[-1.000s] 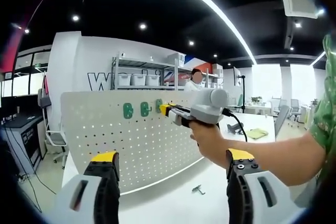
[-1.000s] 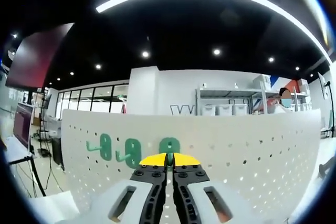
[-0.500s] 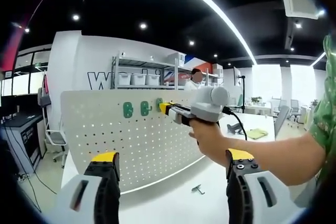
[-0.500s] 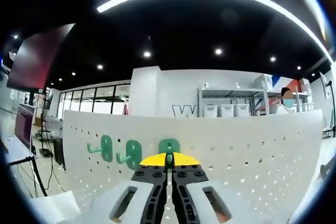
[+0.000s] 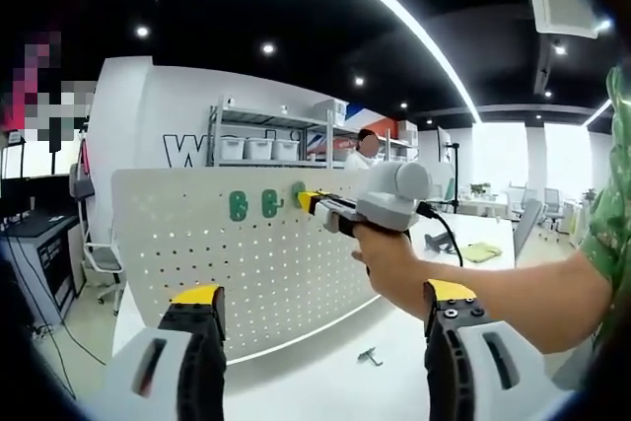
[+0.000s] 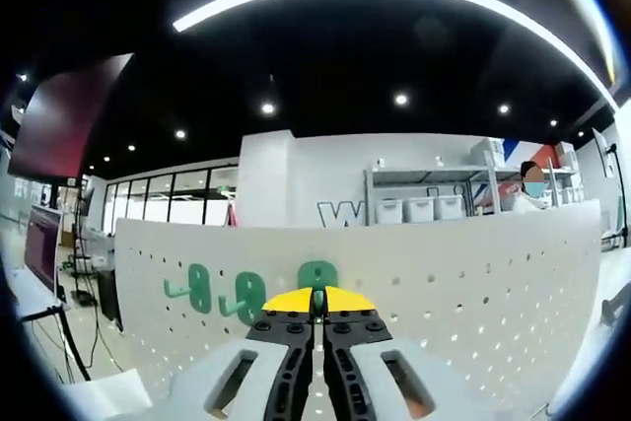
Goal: Insert the hook assembly into the mounting plate slot until the hook locks in place.
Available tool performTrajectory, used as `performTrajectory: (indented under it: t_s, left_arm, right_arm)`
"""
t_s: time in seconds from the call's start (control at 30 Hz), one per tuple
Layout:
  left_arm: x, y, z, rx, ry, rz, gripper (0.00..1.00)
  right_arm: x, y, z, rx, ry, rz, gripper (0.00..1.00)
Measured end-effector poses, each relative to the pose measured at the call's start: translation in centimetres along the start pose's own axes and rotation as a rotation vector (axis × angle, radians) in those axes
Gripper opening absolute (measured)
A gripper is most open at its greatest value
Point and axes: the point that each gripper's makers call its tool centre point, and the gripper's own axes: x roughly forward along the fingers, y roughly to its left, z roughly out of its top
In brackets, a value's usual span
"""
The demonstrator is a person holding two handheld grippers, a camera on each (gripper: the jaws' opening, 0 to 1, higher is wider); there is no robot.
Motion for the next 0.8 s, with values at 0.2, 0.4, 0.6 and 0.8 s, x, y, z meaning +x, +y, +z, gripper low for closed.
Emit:
performTrajectory:
  t_s: [0.2,0.4,0.6,0.8]
  left_arm:
    - [-0.11,0.29,-0.05,-0.002,0.001,0.004,0.84]
    - [0.05,0.20,0.02,-0.004,-0.003,0.001,0.84]
    - [0.05,0.28,0.02,-0.004,-0.003,0.001,0.84]
    - [0.04,0.24,-0.10,-0.003,0.001,0.001,0.84]
  right_arm:
    - [0.02,0.06,0.52,-0.020,-0.019,-0.004,0.00]
    - [0.26,-0.11,0.78,-0.030,-0.023,-0.008,0.00]
    - [0.25,-0.14,0.51,-0.032,-0.018,-0.010,0.00]
    - [0.30,-0.17,0.36,-0.038,-0.012,-0.010,0.00]
